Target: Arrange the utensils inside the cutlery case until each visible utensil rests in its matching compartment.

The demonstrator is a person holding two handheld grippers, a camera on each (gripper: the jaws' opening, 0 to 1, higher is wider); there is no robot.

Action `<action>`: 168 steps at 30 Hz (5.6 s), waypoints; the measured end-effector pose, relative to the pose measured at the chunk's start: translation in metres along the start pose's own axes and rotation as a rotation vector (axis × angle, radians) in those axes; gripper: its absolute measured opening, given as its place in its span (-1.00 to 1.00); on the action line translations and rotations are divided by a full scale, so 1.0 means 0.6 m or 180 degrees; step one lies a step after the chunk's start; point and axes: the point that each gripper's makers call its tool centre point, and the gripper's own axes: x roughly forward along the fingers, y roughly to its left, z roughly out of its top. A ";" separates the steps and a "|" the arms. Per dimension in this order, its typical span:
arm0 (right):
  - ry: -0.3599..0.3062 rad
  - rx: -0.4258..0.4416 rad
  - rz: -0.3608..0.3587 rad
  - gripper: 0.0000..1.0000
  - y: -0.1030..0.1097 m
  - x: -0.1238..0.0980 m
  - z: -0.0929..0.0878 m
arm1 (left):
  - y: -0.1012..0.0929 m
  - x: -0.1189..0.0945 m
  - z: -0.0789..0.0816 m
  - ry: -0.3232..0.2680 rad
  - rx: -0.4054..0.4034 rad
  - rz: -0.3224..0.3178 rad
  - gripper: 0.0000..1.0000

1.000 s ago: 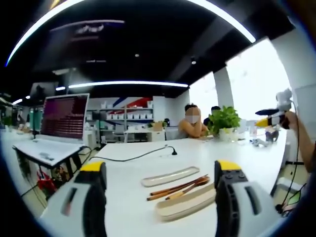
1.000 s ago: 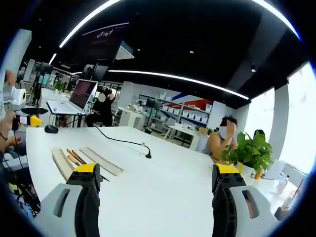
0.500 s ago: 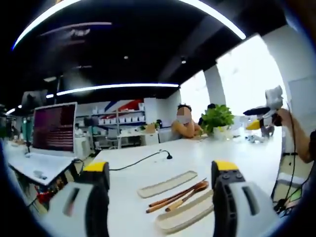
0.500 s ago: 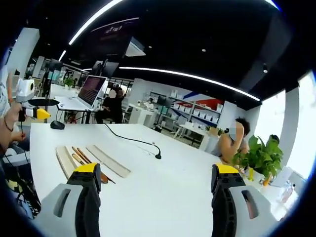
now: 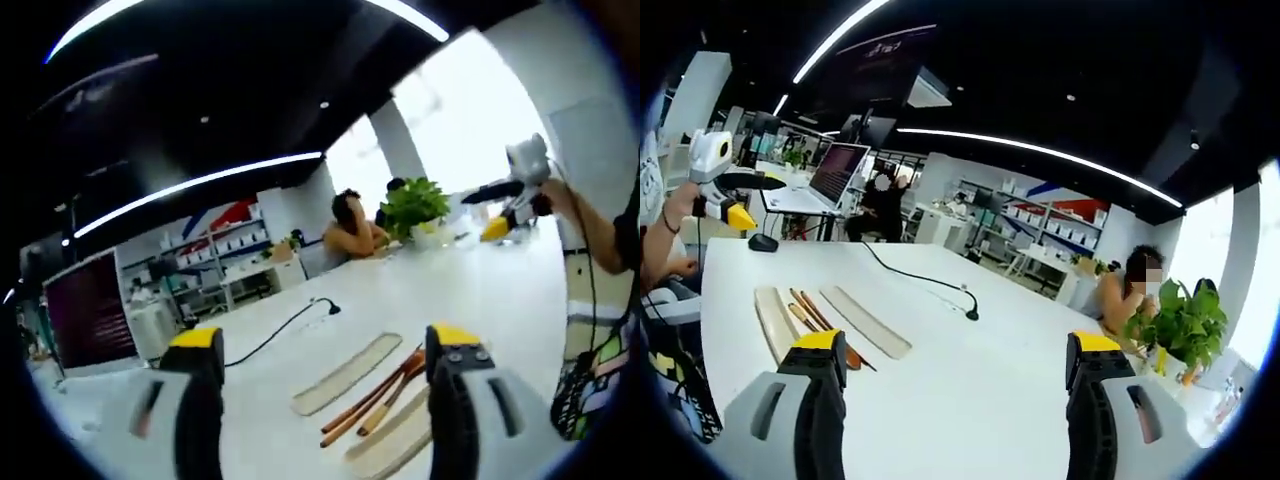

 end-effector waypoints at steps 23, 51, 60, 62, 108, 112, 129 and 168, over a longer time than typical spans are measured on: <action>0.0282 -0.0197 0.0546 0.82 0.042 0.120 -0.014 | 0.019 0.095 -0.091 0.0824 0.0407 -0.0380 0.45; 0.0518 -0.0883 0.1669 0.23 0.157 0.217 -0.066 | 0.002 0.154 -0.232 0.1752 0.0612 -0.1135 -0.12; 0.0806 -0.1127 0.1892 0.13 0.173 0.243 -0.102 | -0.014 0.160 -0.264 0.1990 0.0801 -0.1471 -0.23; 0.0901 -0.1160 0.1927 0.10 0.173 0.250 -0.114 | -0.017 0.162 -0.275 0.2078 0.0851 -0.1521 -0.30; 0.2224 -0.1074 0.3075 -0.72 0.241 0.233 -0.225 | -0.056 0.154 -0.330 0.3091 0.0714 -0.2454 -0.83; 0.2258 -0.1210 0.3238 -0.77 0.241 0.235 -0.225 | -0.057 0.155 -0.330 0.3217 0.0659 -0.2534 -0.84; 0.2038 -0.1766 0.3134 -0.99 0.241 0.248 -0.228 | -0.067 0.142 -0.332 0.3524 0.1067 -0.2900 -0.87; 0.1661 -0.1937 0.2612 -1.00 0.213 0.249 -0.180 | -0.033 0.166 -0.298 0.2985 0.1038 -0.2717 -0.89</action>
